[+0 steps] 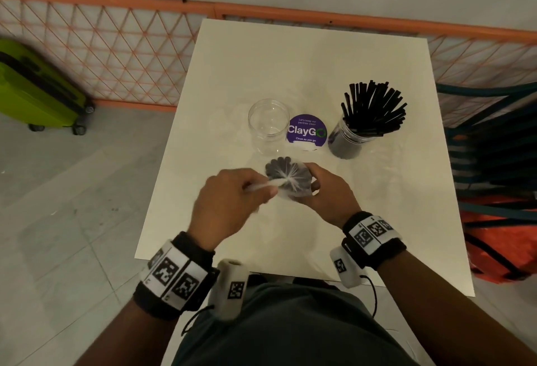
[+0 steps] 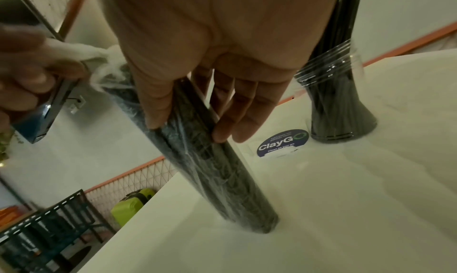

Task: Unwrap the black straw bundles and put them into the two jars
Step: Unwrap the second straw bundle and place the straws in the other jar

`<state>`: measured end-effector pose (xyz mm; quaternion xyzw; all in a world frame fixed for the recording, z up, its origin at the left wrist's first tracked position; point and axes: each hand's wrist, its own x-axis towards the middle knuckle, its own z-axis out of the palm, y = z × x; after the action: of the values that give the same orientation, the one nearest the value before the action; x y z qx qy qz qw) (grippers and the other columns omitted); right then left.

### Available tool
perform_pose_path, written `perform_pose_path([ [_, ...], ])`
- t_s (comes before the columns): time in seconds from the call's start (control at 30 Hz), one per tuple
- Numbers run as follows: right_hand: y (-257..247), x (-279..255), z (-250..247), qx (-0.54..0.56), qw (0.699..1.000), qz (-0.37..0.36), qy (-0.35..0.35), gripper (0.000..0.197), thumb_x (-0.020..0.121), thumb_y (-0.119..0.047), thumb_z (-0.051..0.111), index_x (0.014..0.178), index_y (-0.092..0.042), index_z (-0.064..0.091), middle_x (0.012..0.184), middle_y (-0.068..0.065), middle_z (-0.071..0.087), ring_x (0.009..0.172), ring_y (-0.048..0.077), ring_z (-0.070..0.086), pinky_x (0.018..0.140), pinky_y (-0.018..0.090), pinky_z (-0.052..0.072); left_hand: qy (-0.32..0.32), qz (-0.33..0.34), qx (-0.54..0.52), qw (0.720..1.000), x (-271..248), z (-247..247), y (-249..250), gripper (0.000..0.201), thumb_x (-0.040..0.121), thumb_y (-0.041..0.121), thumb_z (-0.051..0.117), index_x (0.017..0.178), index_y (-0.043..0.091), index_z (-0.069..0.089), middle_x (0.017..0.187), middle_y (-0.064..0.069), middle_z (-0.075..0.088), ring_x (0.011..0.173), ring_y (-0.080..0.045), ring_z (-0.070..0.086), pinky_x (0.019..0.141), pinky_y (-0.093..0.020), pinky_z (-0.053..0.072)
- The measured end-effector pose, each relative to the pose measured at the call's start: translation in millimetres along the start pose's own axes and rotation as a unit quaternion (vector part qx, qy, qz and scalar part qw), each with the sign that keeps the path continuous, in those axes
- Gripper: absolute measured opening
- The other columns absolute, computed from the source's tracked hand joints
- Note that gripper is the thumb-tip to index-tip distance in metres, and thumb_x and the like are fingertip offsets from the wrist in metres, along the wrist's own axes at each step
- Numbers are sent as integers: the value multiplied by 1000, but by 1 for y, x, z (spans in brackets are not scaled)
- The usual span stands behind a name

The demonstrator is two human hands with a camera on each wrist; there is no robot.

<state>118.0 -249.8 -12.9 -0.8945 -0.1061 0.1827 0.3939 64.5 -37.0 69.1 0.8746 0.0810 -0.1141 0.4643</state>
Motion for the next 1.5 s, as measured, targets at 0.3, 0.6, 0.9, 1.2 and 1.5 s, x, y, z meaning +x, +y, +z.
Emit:
perform_pose_path([
  [0.3, 7, -1, -32, 53, 994, -3, 98, 41, 87, -32, 71, 126, -29, 58, 118, -19, 59, 83, -8, 60, 72, 14, 48, -13, 171, 5, 985, 12, -36, 50, 17, 87, 18, 76, 99, 30, 76, 100, 13, 76, 97, -5, 69, 86, -18, 50],
  [0.6, 0, -13, -57, 128, 981, -41, 142, 29, 93, -16, 64, 120, -26, 61, 116, -9, 64, 94, -4, 60, 73, 7, 47, -29, 242, 3, 970, 27, -41, 76, 19, 88, 7, 73, 102, 20, 74, 104, 12, 74, 100, -3, 67, 86, -11, 45],
  [0.9, -14, -16, -41, 64, 994, -82, -46, 69, 81, -18, 69, 142, -29, 39, 130, -17, 56, 110, 6, 57, 89, 23, 47, -39, 243, -16, 969, 29, -38, 80, 15, 86, 12, 76, 100, 16, 73, 97, 13, 74, 94, -5, 69, 83, -17, 51],
  [1.2, -32, 6, 0, -23, 998, -14, 49, 62, 67, -54, 72, 122, -32, 53, 112, -10, 67, 100, 16, 63, 81, 38, 53, -58, 213, -168, 961, 31, -22, 61, 51, 79, 31, 78, 123, 25, 54, 115, 8, 68, 104, -14, 66, 89, -34, 52],
  [1.5, -21, 9, 15, -18, 999, -25, 22, 60, 67, -64, 69, 117, -33, 57, 105, -13, 66, 92, 10, 62, 73, 33, 54, -93, 51, -196, 975, 32, 34, -54, 112, 58, 42, 90, 149, 34, 25, 143, 2, 53, 130, -13, 54, 107, -40, 46],
])
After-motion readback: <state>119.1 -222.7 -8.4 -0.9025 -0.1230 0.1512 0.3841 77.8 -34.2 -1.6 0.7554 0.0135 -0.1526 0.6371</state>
